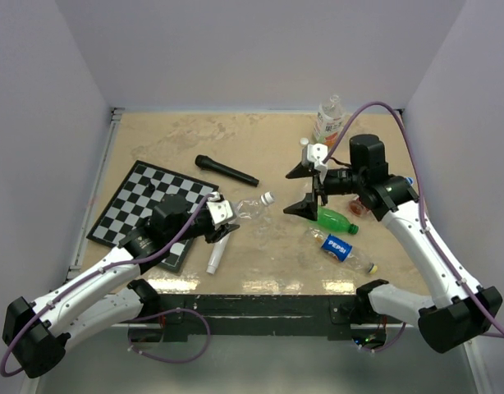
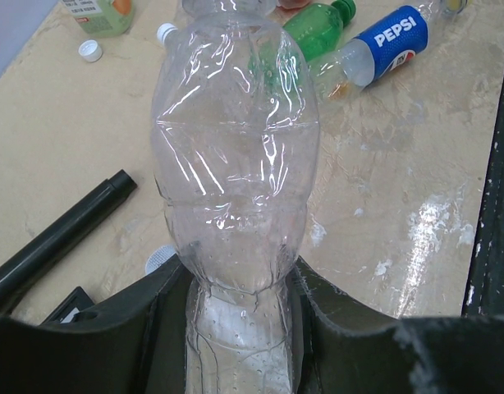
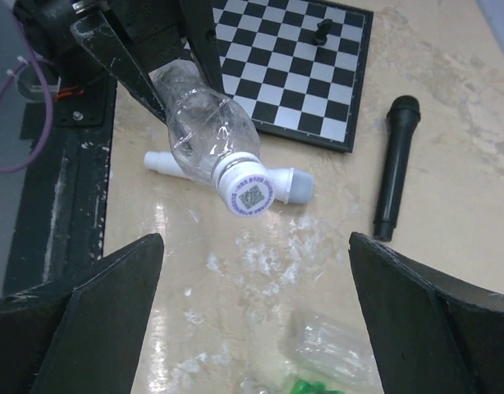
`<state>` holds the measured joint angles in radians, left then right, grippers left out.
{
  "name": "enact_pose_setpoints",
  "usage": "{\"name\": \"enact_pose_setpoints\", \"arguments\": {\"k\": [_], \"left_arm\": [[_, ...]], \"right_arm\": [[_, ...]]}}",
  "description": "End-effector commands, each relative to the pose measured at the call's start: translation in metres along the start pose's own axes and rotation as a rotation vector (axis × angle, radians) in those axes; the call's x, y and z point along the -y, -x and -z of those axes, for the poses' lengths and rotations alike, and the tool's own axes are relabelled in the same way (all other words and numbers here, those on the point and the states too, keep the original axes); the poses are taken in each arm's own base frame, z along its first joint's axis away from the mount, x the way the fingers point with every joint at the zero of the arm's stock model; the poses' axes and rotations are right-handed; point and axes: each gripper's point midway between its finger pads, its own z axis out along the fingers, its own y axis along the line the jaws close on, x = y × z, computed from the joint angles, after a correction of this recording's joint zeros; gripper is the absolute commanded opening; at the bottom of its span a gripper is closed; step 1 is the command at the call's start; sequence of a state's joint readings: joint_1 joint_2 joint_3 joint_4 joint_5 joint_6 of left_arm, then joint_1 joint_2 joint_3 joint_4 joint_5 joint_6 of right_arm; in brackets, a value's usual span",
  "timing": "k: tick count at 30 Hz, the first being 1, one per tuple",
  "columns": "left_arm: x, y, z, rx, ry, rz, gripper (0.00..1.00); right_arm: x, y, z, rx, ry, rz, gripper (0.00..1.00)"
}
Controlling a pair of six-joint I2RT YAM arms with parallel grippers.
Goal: Unscrew the bottle caps
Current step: Unscrew the bottle cap from the plastic bottle.
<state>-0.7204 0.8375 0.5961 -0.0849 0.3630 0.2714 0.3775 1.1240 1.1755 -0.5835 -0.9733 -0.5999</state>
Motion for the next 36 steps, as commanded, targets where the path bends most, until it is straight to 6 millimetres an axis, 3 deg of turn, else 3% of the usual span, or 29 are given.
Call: {"name": "enact_pose_setpoints", "arguments": {"k": [1,11,36], "left_arm": [[-0.009,0.019,0.0,0.059,0.036,-0.017,0.0],[-0.012,0.016,-0.001,0.047,0.056,-0.013,0.0],[-0.016,0.013,-0.002,0.036,0.073,-0.007,0.0]], "right_arm": [[-0.006,0.009,-0.003,0.081,0.023,-0.181,0.98],[-0.015,0.01,-0.012,0.059,0.158,-0.395,0.98],[0.006,-0.005,-0.028,-0.011,0.156,-0.556,0.98]]}}
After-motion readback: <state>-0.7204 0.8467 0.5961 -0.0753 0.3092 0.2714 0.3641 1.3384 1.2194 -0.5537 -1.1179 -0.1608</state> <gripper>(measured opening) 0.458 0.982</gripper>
